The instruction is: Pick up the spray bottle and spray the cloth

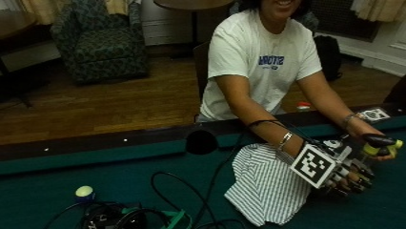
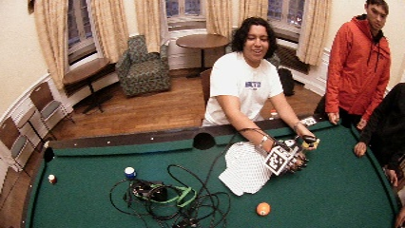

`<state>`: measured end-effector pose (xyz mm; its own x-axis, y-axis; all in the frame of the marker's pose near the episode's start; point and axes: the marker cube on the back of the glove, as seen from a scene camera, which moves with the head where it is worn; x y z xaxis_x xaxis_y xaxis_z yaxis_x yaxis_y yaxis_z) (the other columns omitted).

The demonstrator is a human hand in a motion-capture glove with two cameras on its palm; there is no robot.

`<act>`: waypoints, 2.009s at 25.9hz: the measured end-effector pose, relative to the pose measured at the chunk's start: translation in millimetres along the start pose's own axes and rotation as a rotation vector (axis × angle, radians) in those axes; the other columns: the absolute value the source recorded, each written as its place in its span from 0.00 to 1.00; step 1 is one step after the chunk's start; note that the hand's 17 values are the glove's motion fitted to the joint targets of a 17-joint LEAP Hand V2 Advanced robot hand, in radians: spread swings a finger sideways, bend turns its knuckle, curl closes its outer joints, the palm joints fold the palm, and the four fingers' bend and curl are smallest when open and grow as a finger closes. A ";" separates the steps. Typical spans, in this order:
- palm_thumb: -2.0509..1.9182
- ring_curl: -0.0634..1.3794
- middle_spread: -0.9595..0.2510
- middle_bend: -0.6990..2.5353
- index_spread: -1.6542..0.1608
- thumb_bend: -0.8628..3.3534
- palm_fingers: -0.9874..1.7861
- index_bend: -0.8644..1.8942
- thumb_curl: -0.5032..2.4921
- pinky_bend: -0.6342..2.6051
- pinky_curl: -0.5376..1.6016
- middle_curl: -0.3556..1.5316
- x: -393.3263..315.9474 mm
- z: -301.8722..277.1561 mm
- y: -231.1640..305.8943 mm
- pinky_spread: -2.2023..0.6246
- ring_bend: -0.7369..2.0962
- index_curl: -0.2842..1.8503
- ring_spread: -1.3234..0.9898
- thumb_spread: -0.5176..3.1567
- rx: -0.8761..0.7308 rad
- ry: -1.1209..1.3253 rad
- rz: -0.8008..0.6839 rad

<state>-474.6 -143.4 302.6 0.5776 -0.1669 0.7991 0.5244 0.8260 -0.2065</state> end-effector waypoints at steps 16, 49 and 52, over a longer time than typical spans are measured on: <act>0.59 0.26 0.65 0.28 0.68 0.19 0.46 0.37 0.32 0.29 0.41 0.38 18.8 -25.1 92.4 0.85 0.35 0.30 0.52 0.36 -0.065 0.521 -0.053; 0.58 0.26 0.65 0.27 0.66 0.20 0.47 0.37 0.29 0.27 0.41 0.36 -51.3 -259.2 294.4 0.85 0.34 0.28 0.51 0.38 0.018 0.859 -0.148; 0.58 0.26 0.65 0.27 0.66 0.20 0.47 0.37 0.29 0.28 0.41 0.36 -60.3 -270.8 295.6 0.85 0.34 0.28 0.51 0.38 0.035 0.836 -0.149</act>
<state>-185.0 -35.0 40.5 0.7835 -0.6067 0.1339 0.6200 0.7778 -0.1034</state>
